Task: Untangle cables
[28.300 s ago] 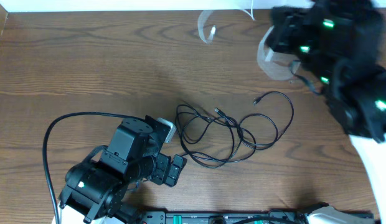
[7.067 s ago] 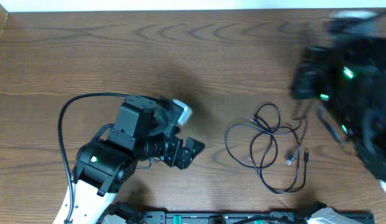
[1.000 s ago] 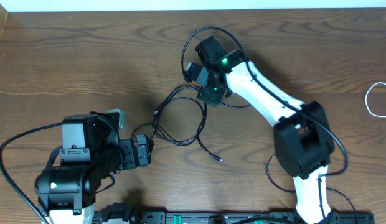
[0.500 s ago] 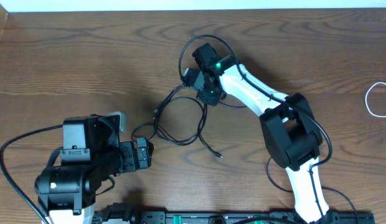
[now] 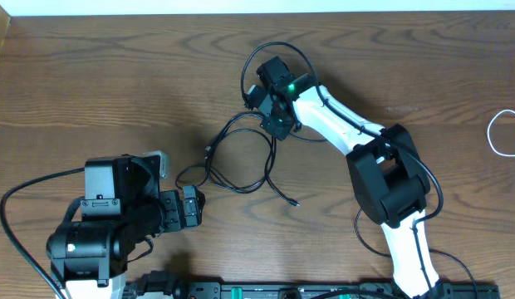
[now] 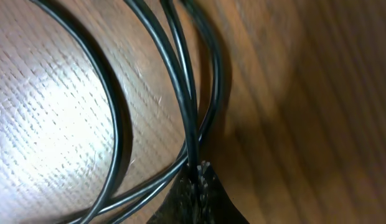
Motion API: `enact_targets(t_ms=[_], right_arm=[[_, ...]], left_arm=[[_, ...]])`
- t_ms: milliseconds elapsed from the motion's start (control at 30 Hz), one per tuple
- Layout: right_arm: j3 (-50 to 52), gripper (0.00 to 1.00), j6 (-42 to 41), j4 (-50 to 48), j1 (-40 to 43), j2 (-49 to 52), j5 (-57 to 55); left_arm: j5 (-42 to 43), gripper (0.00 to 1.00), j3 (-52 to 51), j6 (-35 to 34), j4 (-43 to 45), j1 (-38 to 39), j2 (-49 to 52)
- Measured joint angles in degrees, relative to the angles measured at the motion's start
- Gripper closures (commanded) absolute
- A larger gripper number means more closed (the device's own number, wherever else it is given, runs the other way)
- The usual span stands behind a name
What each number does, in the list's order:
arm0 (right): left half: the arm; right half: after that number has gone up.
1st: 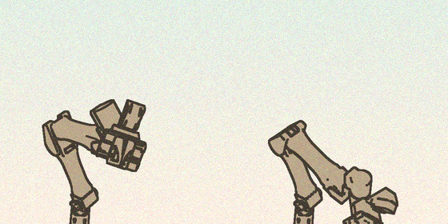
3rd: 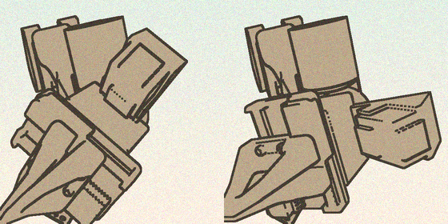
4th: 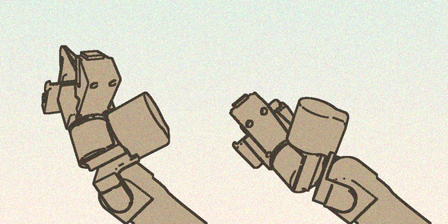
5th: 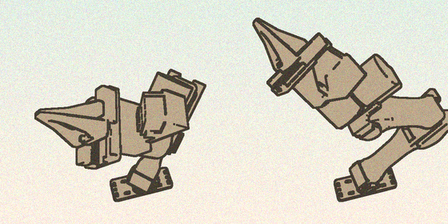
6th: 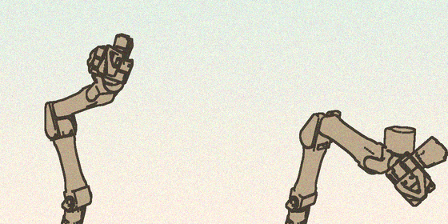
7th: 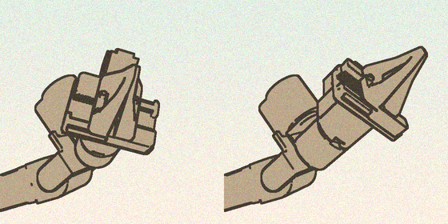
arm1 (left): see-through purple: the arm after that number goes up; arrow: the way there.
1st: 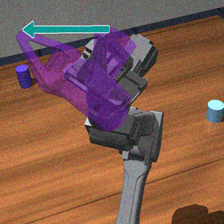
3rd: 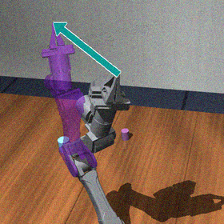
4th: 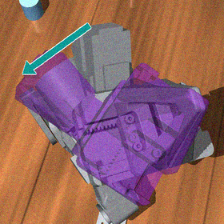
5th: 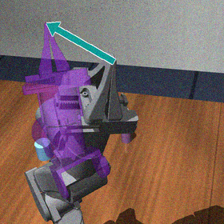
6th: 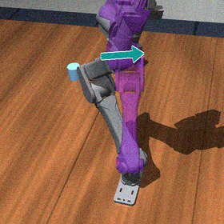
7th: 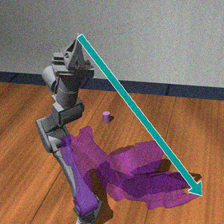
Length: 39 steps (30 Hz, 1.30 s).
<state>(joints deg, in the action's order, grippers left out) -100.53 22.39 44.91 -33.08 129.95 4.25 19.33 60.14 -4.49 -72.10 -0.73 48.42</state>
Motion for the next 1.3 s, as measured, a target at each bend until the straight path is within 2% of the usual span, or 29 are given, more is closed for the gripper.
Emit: enact_targets(t_ms=[267,400,633,900,1100,1300], right_arm=[[0.00,0.99,-3.17,2.38,0.00,-0.68,0.00],[0.15,0.99,-4.42,1.40,0.00,-4.66,-0.28],[0.20,0.99,-11.06,-2.67,0.17,-21.94,-7.87],[0.13,0.99,-13.75,-8.48,1.20,-37.90,-12.26],[0.15,0.99,-14.47,-14.10,1.20,-49.42,-6.95],[0.04,0.99,-14.49,-17.46,1.20,-58.47,4.00]], left_arm=[[0.00,0.00,0.00,0.00,-0.04,0.00,0.00],[-0.02,0.00,0.00,0.00,-0.07,0.00,0.00],[-0.02,0.01,0.00,0.02,-0.35,0.00,0.00],[-0.02,0.01,0.00,0.26,-0.98,0.00,0.00],[-0.02,0.00,0.00,0.39,-1.01,0.00,0.00],[-0.04,0.01,0.00,0.42,-1.01,0.00,0.00]])
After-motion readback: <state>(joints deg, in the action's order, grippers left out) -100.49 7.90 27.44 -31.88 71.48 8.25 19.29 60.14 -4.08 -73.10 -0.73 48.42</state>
